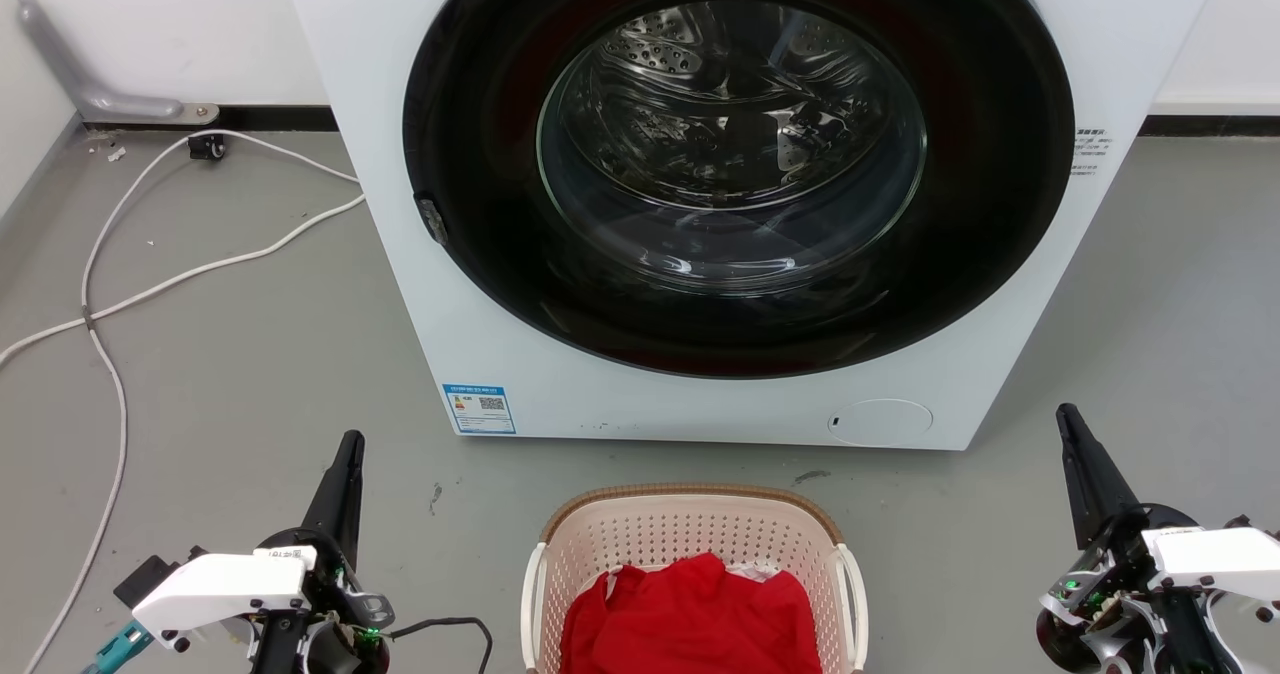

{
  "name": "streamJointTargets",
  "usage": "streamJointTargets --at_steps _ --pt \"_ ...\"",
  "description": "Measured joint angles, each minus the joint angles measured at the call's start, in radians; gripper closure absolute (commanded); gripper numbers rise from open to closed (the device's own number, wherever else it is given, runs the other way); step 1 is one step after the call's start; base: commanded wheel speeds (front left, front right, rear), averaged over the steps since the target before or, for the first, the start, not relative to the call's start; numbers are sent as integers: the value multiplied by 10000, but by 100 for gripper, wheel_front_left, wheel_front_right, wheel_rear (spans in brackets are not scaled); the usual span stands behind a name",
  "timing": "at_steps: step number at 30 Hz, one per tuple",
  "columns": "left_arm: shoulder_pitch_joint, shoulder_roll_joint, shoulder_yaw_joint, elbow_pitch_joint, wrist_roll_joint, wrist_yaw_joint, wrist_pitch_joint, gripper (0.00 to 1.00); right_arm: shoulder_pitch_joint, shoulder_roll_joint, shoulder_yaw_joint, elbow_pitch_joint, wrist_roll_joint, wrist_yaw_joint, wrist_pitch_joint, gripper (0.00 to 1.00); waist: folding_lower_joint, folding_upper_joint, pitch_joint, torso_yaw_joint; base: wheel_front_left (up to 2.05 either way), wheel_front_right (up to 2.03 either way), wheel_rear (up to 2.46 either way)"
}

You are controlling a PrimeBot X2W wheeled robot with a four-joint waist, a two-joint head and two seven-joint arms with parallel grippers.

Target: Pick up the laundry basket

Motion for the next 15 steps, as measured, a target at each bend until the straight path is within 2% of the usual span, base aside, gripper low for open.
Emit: streamJointTargets --at_steps 15 --pt "-1 -12 17 0 54 0 6 100 -1 12 -17 0 -2 0 12 100 0 0 0 0 0 0 0"
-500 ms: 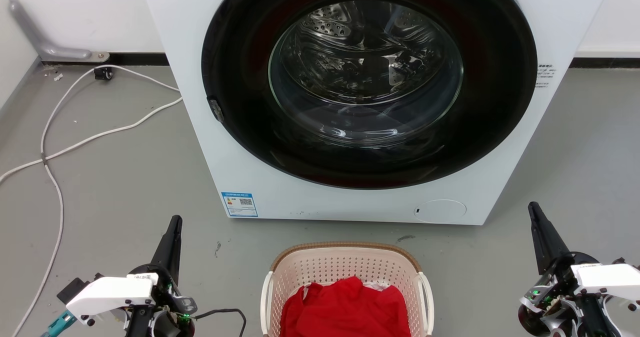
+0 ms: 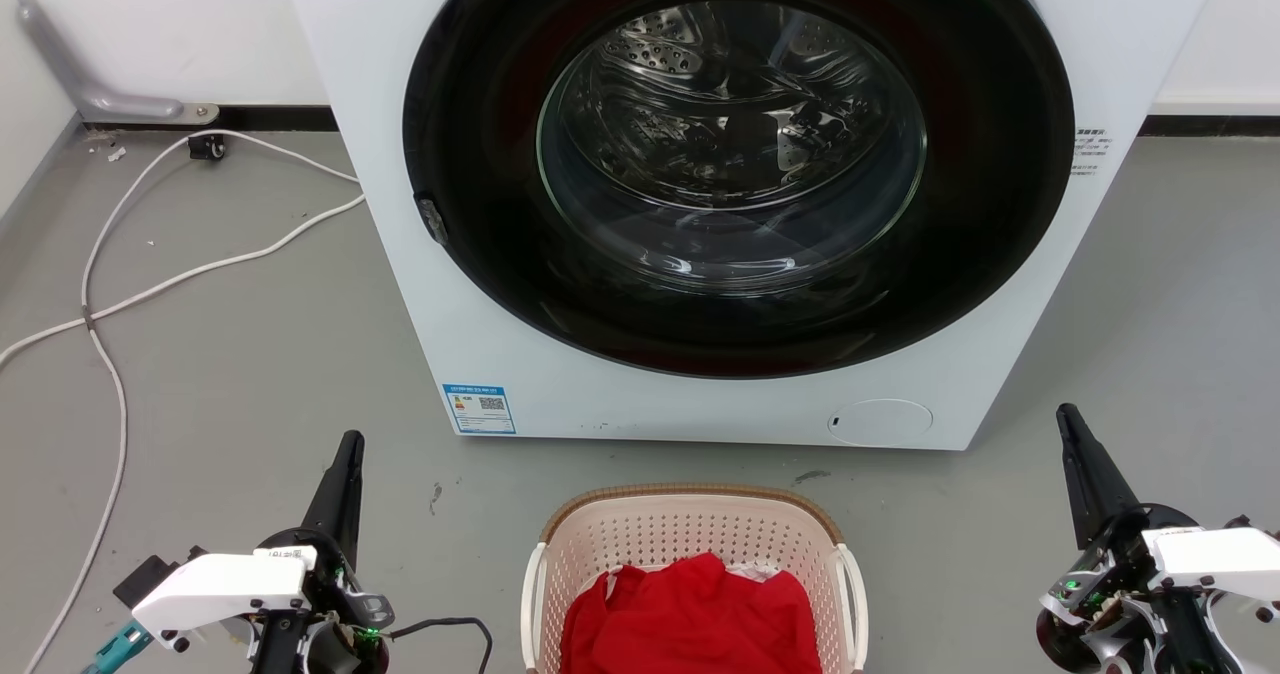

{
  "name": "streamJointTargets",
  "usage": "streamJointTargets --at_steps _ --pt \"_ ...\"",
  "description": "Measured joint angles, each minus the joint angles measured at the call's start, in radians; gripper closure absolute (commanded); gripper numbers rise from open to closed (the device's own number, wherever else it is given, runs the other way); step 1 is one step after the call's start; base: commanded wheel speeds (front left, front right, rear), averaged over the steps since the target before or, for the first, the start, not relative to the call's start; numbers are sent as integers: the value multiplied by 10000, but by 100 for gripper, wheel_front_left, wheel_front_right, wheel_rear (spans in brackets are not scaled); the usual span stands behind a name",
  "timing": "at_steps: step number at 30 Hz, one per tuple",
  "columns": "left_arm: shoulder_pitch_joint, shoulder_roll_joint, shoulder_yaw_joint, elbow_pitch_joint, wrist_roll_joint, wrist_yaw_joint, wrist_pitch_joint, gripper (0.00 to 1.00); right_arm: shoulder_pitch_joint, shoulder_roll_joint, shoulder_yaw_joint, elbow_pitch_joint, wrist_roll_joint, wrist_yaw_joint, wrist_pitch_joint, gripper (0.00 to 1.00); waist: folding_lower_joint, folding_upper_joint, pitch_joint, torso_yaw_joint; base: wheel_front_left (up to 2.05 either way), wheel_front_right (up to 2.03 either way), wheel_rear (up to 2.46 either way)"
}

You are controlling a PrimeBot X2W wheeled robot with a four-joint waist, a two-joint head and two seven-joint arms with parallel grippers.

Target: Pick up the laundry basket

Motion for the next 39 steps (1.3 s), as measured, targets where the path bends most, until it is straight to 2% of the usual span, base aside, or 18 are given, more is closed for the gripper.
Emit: streamJointTargets --at_steps 2,3,9,12,25,39 --pt "0 -2 4 0 0 0 0 100 0 2 -2 0 0 0 0 100 0 0 0 0 0 0 0" --pt "12 -8 2 19 2 2 -2 0 13 4 -2 17 2 0 -4 0 0 0 0 0 0 0 0" --pt "436 -107 -46 412 25 13 -69 0 483 58 15 412 0 -4 -96 0 0 0 0 -1 0 0 0" --pt "438 -105 -46 332 384 19 -232 0 495 59 -8 372 -211 -4 -224 0 0 0 4 -5 0 0 0" --pt "440 -90 -633 -336 3682 546 -811 0 735 63 125 -533 -3956 -2 -823 0 0 1 46 -11 0 0 0" --pt "544 19 -1170 -715 6046 1177 -1377 0 1072 65 345 -999 -6982 -2 -1361 0 0 0 80 -12 0 0 0"
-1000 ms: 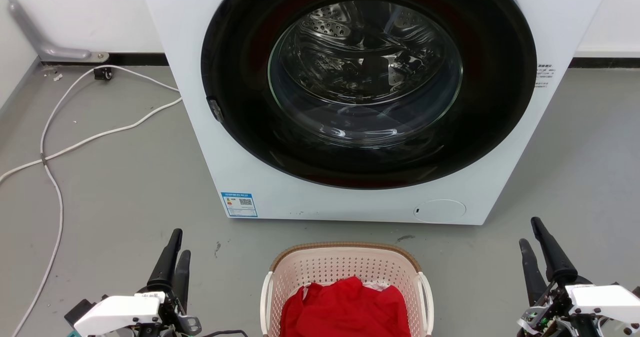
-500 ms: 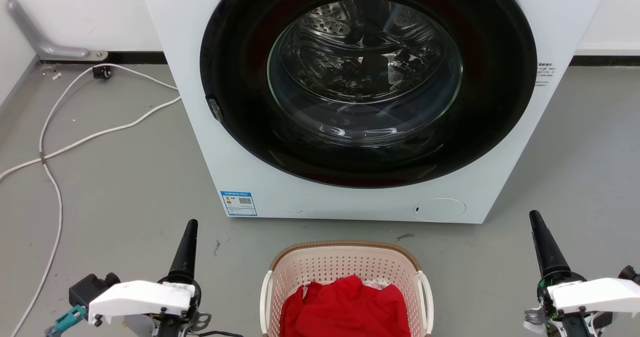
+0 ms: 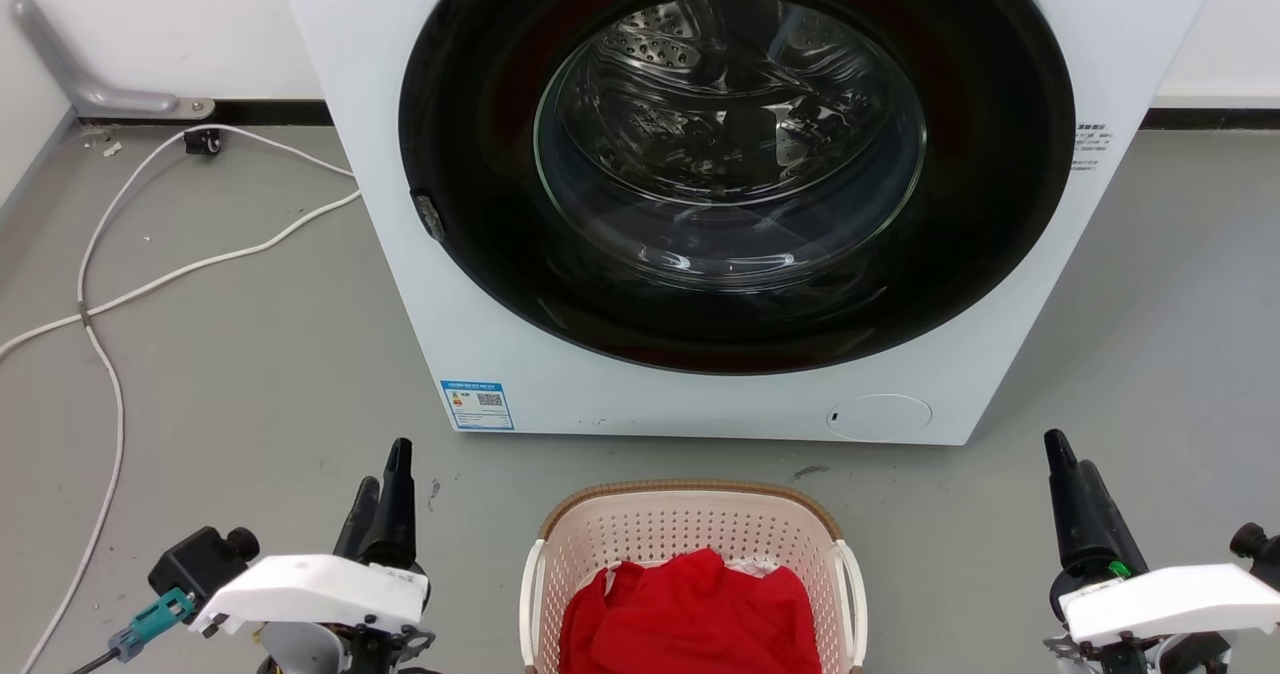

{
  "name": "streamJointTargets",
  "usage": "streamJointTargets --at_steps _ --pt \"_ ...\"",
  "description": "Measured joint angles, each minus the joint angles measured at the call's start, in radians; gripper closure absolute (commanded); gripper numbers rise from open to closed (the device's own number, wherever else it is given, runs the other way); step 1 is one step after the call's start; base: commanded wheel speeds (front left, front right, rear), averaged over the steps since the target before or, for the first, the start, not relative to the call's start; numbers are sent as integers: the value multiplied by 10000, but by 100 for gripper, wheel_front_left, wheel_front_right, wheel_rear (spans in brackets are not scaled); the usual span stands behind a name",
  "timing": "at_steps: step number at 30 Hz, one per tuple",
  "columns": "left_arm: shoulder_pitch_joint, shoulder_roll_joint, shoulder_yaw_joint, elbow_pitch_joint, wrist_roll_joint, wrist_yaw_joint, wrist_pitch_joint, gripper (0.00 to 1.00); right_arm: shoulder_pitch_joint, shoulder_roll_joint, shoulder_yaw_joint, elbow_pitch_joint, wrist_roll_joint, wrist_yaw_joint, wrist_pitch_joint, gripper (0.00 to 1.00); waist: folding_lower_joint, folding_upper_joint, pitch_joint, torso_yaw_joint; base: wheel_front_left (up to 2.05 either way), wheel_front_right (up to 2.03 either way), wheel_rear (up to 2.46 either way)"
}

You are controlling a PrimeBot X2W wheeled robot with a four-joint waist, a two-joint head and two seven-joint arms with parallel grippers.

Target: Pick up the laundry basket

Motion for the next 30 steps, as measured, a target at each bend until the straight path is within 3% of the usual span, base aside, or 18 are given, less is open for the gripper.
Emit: streamJointTargets --at_steps 30 --pt "402 21 -416 -508 3962 157 -951 0 659 0 217 -663 -4502 2 -957 0 0 0 61 13 0 0 0"
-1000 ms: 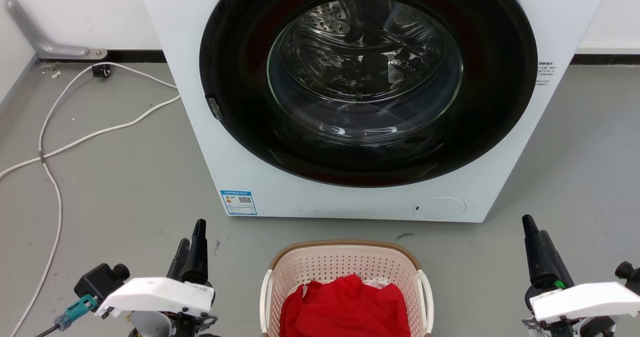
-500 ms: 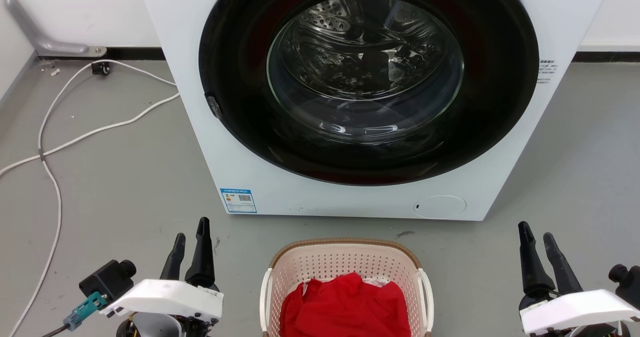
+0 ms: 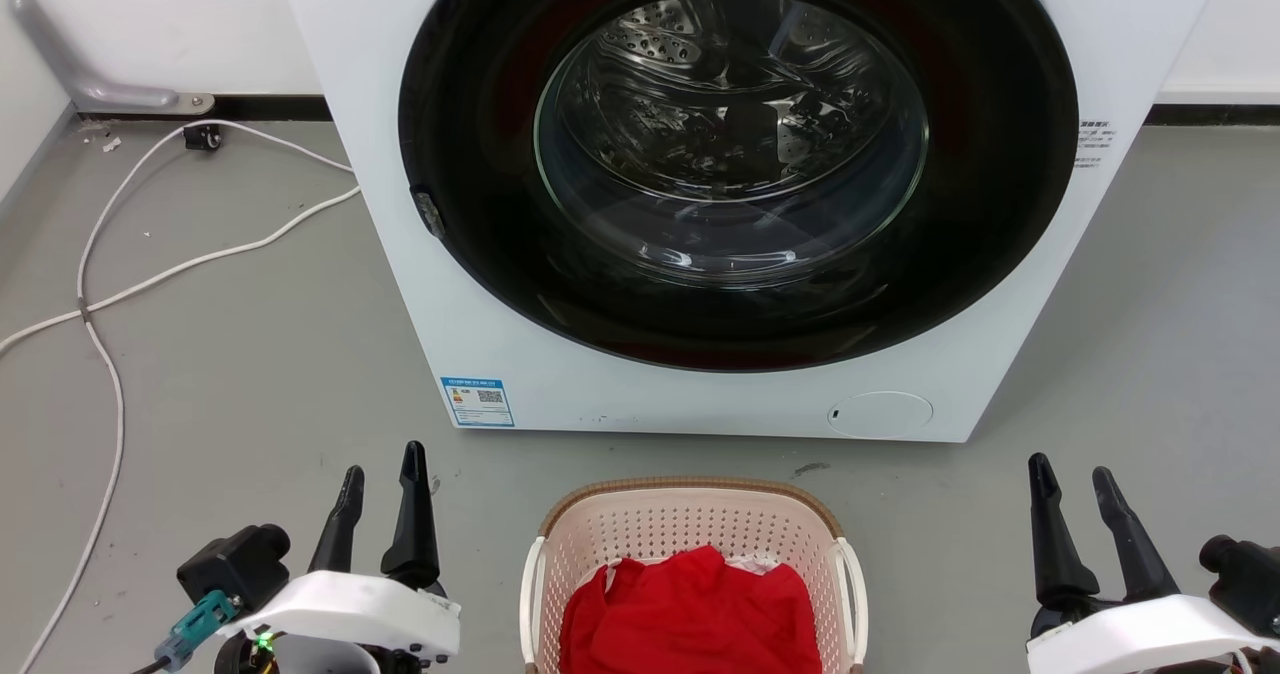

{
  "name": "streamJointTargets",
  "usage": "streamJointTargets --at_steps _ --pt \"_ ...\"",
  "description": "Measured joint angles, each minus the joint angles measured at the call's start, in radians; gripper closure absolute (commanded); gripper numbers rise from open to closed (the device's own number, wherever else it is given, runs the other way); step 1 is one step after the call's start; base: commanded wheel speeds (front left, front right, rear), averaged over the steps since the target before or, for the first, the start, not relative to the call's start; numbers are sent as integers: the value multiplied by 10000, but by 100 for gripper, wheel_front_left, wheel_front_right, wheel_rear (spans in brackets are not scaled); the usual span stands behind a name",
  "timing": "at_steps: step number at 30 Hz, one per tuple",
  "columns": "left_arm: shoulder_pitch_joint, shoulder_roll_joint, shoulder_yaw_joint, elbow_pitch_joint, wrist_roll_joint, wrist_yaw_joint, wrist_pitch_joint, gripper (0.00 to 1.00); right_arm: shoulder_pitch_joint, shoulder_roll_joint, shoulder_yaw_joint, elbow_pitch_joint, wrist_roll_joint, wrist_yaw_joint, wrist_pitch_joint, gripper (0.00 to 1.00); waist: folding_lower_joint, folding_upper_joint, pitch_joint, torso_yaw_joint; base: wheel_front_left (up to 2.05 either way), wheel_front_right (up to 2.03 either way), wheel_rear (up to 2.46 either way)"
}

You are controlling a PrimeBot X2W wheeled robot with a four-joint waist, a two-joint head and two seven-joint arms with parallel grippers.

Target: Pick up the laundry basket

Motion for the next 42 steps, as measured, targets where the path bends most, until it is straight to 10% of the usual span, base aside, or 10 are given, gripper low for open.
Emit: streamJointTargets --at_steps 42 --pt "452 -84 -130 -159 4073 268 -978 0 628 2 -19 -709 -4474 2 -966 0 0 0 -10 14 0 0 0"
